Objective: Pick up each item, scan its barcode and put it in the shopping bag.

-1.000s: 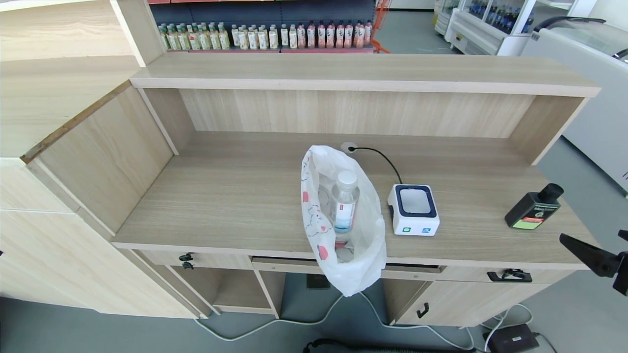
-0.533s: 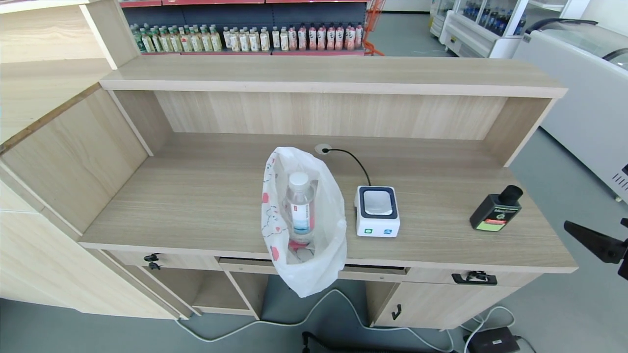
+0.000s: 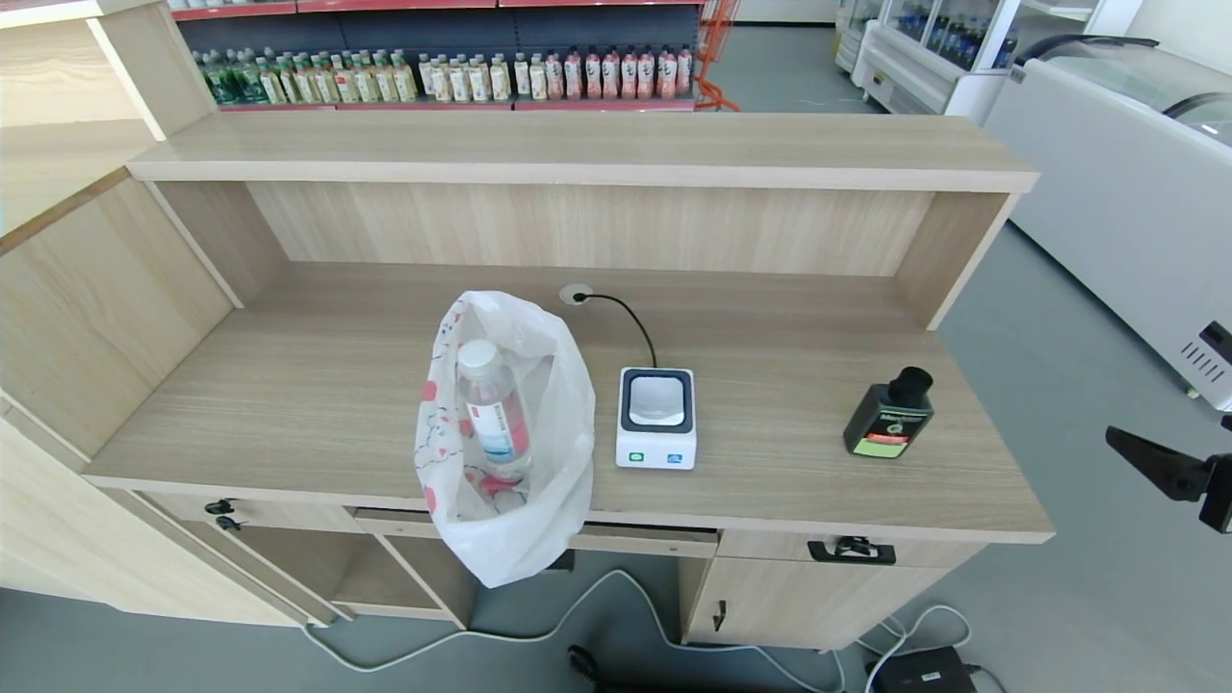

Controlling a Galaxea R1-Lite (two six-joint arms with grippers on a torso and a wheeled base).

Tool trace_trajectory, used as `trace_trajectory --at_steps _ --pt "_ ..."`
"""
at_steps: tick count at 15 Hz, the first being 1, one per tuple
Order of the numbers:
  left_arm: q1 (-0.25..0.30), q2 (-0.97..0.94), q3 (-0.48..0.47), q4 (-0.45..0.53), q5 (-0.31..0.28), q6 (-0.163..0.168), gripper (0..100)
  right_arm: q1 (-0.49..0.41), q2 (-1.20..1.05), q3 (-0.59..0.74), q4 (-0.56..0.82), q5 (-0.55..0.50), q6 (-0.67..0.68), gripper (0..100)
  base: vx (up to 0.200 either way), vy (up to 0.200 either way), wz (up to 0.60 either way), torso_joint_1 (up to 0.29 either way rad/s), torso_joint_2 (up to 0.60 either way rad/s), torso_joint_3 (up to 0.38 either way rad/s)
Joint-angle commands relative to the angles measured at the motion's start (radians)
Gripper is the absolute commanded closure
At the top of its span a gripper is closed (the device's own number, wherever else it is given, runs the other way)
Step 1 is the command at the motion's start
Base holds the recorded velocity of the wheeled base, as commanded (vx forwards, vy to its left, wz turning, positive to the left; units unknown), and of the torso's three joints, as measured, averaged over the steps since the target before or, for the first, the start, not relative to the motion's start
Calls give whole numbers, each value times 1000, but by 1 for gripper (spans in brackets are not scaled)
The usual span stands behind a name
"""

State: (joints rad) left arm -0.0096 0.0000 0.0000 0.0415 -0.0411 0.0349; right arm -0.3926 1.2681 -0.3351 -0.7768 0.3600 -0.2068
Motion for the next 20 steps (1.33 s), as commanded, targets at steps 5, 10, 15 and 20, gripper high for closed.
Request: trace_trajectory --at_steps 5,10,15,20 --pt "0 2 0 0 0 0 0 1 68 -1 -7 48 9 0 0 -200 0 3 3 0" --pt "0 2 0 0 0 -6 0 41 145 -33 -7 128 4 0 0 -80 0 1 1 -1" --pt "0 2 0 0 0 -6 0 178 217 -78 -1 169 0 0 0 0 0 0 0 0" --pt "0 2 0 0 0 -6 0 265 379 -185 -33 254 -232 0 0 0 0 0 0 0"
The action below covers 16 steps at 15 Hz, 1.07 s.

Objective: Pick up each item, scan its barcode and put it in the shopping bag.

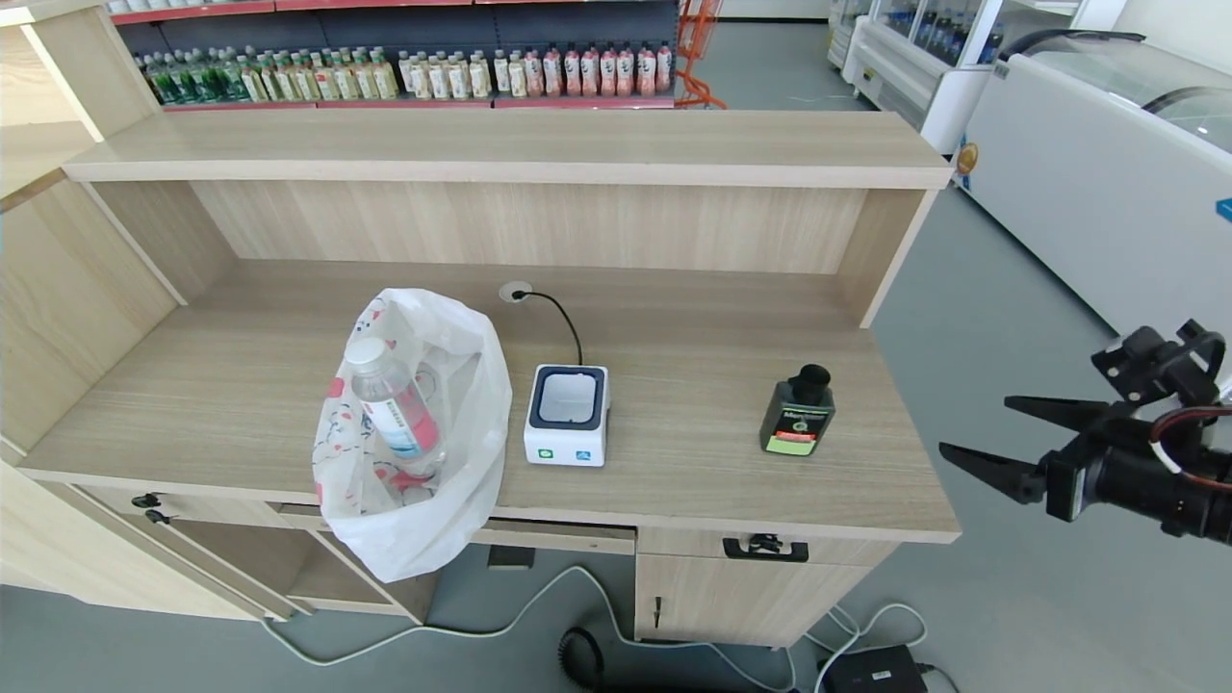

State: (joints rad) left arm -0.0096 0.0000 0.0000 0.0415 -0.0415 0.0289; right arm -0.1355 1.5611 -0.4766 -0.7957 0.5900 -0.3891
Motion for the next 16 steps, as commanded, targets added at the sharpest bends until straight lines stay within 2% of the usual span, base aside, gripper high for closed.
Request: trace_trajectory --at_steps 1,5,10,16 --pt "0 2 0 0 0 0 0 -1 125 -66 -33 50 -128 0 0 0 0 0 0 0" --pt "0 2 0 0 0 0 0 19 201 -106 -39 93 -280 0 0 0 0 0 0 0" --pt "0 2 0 0 0 0 0 53 295 -155 -94 151 -343 0 0 0 0 0 0 0" --pt "0 2 0 0 -1 0 0 82 401 -224 -146 214 -341 0 0 0 0 0 0 0"
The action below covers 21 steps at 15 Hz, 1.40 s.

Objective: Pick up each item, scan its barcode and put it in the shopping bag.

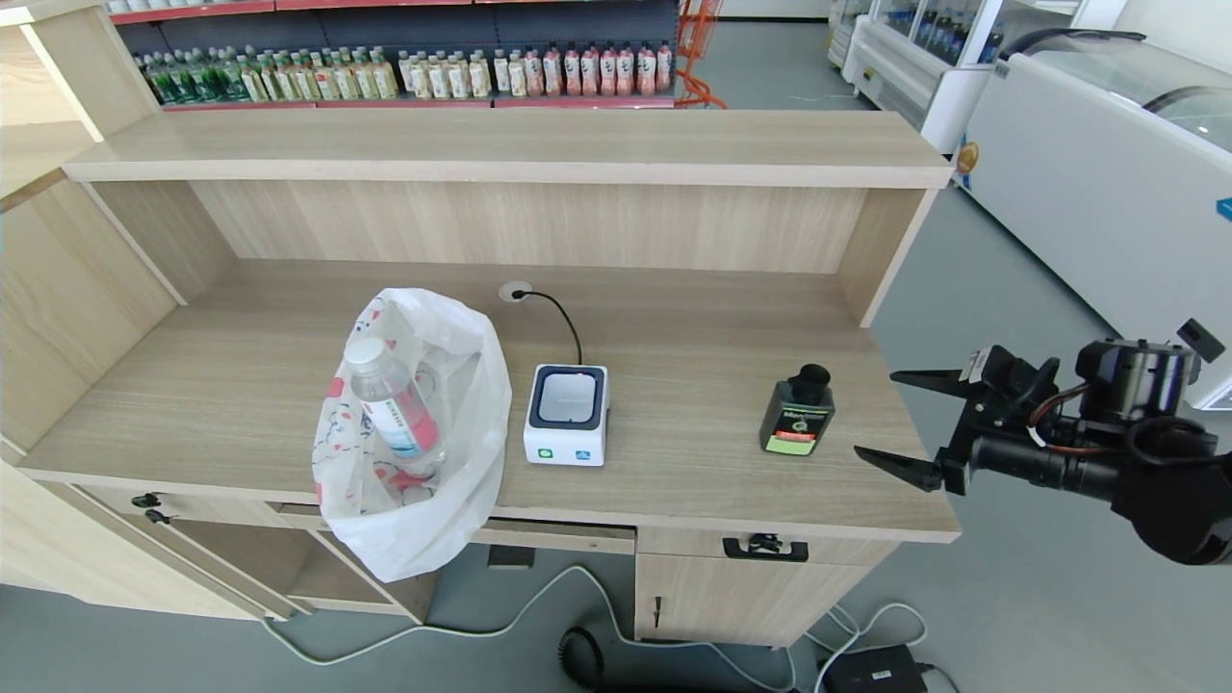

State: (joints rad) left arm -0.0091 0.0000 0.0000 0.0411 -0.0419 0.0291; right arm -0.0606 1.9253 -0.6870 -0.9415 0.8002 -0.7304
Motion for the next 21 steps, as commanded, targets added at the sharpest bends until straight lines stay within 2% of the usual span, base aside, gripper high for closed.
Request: trace_trajectory --at_steps 1,6,14,15,21 --pt "0 2 0 0 -1 0 0 16 49 -25 -2 16 -1 0 0 0 0 0 0 0" --pt "0 2 0 0 0 0 0 65 116 -88 -36 19 -3 0 0 0 0 0 0 0" --pt "0 2 0 0 0 0 0 79 187 -170 -34 20 3 0 0 0 0 0 0 0" --pt "0 2 0 0 -1 0 0 79 193 -175 -34 22 5 100 0 0 0 0 0 0" --pt "0 2 0 0 0 0 0 74 199 -177 -36 24 8 100 0 0 0 0 0 0"
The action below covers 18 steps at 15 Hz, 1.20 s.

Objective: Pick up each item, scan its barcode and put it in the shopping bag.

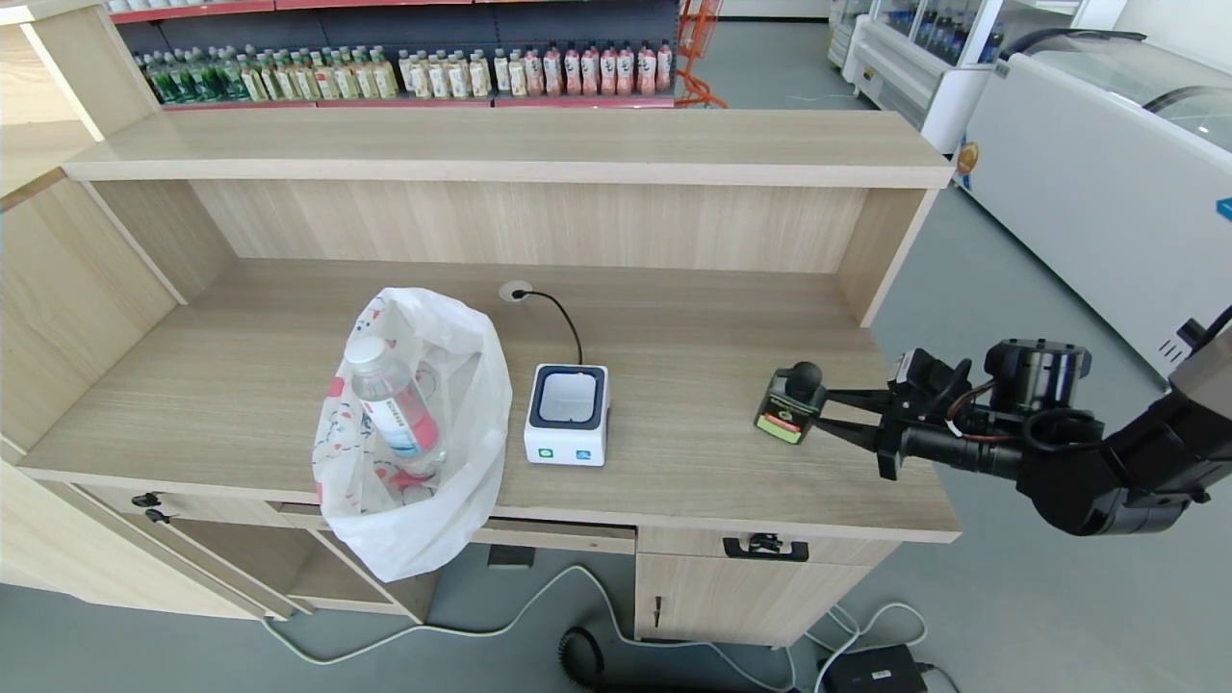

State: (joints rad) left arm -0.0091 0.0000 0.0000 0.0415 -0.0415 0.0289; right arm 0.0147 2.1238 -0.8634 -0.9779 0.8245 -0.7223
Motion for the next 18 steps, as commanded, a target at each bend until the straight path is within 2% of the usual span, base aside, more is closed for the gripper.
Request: trace_trajectory --at_steps 1,5,11,13,14,16,18 --pt "0 2 0 0 0 0 0 -7 -16 1 1 21 1 100 0 0 0 0 0 0" --pt "0 2 0 0 0 0 0 -41 -219 46 1 35 109 100 0 0 0 0 0 0" --pt "0 2 0 0 0 0 0 -159 -538 155 2 30 113 100 0 0 0 0 0 0" --pt "0 2 0 0 0 0 0 -179 -585 164 2 16 67 100 0 0 0 0 0 0" --pt "0 2 0 0 -1 0 0 -194 -617 181 15 15 -46 100 0 0 0 0 0 0" --pt "0 2 0 0 0 0 0 -196 -627 204 53 22 -143 100 0 0 0 0 0 0" --pt "0 2 0 0 -1 0 0 -196 -633 204 157 22 -150 100 0 0 0 0 0 0"
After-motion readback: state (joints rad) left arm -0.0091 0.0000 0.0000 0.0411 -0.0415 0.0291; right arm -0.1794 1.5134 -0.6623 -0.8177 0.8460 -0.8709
